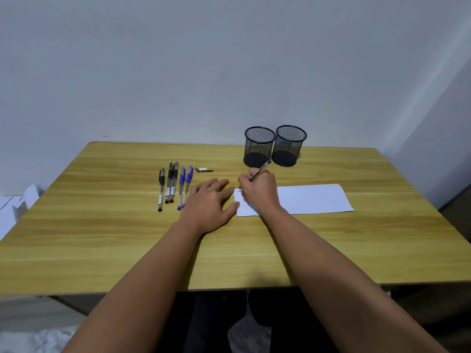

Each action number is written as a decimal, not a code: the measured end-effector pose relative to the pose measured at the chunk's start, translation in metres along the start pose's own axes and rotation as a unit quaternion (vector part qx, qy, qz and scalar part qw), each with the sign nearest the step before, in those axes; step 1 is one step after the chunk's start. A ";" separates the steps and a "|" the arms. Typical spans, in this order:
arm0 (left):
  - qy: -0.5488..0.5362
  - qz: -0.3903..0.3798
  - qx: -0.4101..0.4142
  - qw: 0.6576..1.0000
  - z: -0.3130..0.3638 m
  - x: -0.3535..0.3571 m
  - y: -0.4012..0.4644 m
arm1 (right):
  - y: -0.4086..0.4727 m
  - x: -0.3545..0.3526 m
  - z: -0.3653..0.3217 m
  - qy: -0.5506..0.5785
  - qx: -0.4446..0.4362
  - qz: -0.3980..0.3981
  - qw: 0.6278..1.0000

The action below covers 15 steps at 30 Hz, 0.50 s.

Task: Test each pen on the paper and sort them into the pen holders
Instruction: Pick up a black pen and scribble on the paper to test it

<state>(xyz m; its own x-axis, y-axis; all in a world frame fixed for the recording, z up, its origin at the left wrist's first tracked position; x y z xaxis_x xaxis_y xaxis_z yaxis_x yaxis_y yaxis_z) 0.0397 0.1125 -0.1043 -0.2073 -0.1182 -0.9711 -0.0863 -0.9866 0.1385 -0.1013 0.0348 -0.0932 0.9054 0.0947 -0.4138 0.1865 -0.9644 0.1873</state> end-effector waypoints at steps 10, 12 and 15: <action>-0.004 0.005 0.001 1.000 0.000 -0.001 -0.001 | 0.001 -0.001 -0.002 -0.012 -0.025 0.013 1.000; -0.002 0.006 0.002 1.000 0.000 -0.001 -0.001 | 0.001 -0.002 -0.001 -0.007 -0.022 0.020 1.000; -0.002 0.007 0.003 1.000 0.000 -0.001 -0.001 | 0.001 -0.002 0.000 -0.003 -0.014 0.016 1.000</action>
<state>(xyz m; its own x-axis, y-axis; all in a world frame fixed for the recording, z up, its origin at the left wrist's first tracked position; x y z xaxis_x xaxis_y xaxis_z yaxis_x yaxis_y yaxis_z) 0.0401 0.1135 -0.1030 -0.2133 -0.1313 -0.9681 -0.0901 -0.9841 0.1533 -0.1027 0.0337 -0.0923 0.9084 0.0631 -0.4133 0.1692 -0.9594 0.2255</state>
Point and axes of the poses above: each hand's wrist, its own y-axis towards the middle knuckle, its own x-axis out of the palm, z = x × y, the point moved 8 cm from there along y, towards the middle knuckle, and after that the axes turned 5 degrees about -z, right-handed, at the moved point
